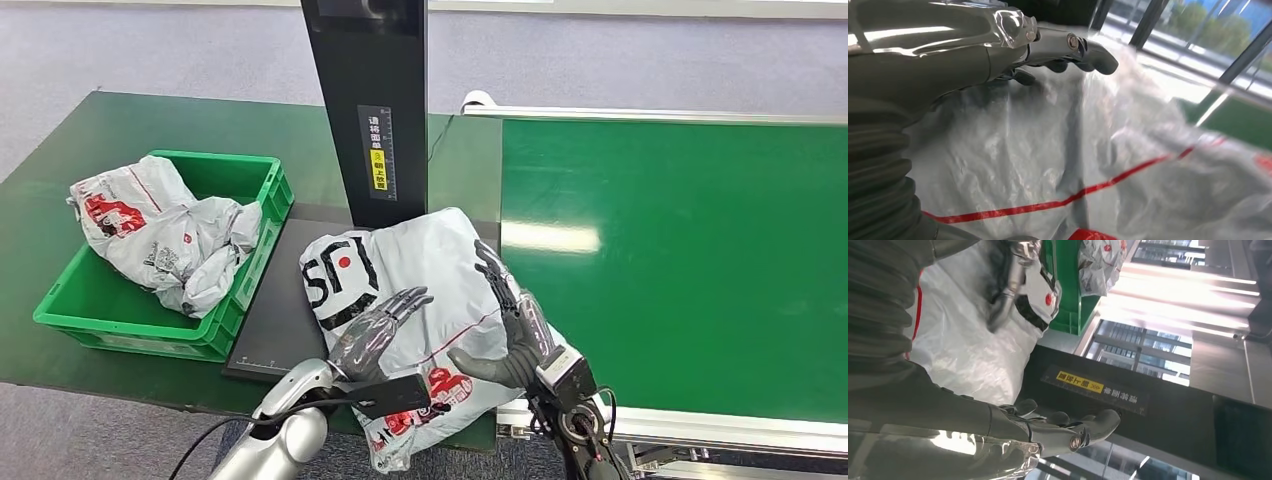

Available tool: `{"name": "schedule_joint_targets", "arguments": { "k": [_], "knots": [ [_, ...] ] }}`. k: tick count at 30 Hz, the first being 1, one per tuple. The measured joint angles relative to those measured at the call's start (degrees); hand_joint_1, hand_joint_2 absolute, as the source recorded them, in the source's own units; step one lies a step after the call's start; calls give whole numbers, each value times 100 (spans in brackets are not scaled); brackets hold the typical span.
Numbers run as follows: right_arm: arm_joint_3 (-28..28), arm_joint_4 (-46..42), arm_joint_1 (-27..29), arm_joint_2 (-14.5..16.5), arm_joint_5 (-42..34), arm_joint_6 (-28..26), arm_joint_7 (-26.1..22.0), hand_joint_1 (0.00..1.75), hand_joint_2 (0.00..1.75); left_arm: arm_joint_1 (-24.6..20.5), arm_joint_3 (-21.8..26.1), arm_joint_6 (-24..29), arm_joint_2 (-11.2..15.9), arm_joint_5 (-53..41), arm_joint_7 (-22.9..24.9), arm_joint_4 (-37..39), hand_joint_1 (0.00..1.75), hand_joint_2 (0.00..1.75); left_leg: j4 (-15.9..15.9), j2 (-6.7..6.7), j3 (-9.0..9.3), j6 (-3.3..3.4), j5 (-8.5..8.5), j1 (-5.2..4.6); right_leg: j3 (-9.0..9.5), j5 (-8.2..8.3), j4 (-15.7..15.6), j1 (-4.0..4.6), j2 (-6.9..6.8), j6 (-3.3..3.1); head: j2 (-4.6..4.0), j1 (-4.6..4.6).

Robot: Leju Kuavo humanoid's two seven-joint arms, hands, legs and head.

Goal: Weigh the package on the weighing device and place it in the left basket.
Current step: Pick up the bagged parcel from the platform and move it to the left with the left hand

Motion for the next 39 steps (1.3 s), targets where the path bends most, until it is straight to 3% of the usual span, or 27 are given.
{"name": "schedule_joint_targets", "arguments": {
  "k": [3, 4, 7, 8, 18, 22, 29, 34, 39],
  "knots": [
    [-53, -16, 43, 32, 81, -84, 0, 0, 175, -109, -81, -123, 4, -300, 339, 281, 0, 175, 0, 0, 2, 0, 0, 0, 3, 0, 0, 0, 0, 0, 0, -1],
    [-69, -24, 60, 44, 104, -113, 0, 0, 175, -157, -102, -130, -2, -416, 466, 389, 24, 175, 0, -1, 4, 0, 0, 0, 5, 0, 0, 0, -1, 0, 0, 0],
    [-136, -40, 95, 101, 163, -204, 6, 0, 175, -347, -134, -30, -73, -797, 883, 746, 154, 175, -1, -4, 17, 1, -1, 0, 23, 0, 0, 0, -1, 0, 0, 1],
    [-157, -49, 108, 121, 178, -231, 12, 0, 175, -407, -128, 67, -104, -889, 968, 864, 174, 175, -2, -2, 22, 1, -2, 0, 31, -1, 0, 0, -1, 0, 0, 1],
    [-318, -280, 281, 166, 208, -297, 136, 0, 175, -476, 210, 648, -179, -1043, 913, 1070, 175, 175, -3, 3, 40, 1, 5, 1, 45, 9, -1, 0, 1, -6, 0, 0],
    [-357, -397, 373, 164, 155, -317, 142, 0, 175, -347, 396, 1290, -170, -655, 561, 949, 175, 175, -2, 4, 39, -1, 6, 1, 39, 9, 0, 1, 2, -6, 0, 0],
    [-430, -669, 560, 147, 49, -339, 189, 0, 175, 64, 835, 2660, -75, 630, -528, 99, 175, 175, -2, 2, 8, -1, 6, 1, 10, 8, 0, 1, 1, -5, 0, 0],
    [-439, -699, 559, 139, -18, -350, 197, 0, 175, 294, 992, 3722, -20, 872, -1282, -558, 175, 175, -2, 1, 1, 0, 5, 0, 5, 8, 0, 0, 1, -5, 0, 1],
    [-414, -684, 515, 135, -88, -399, 183, 0, 175, 583, 1504, 4015, -226, 768, -2516, -1350, 175, 175, -2, 2, -2, 0, 5, 0, 0, 8, 0, 0, 1, -5, 0, 1]
  ]
}}
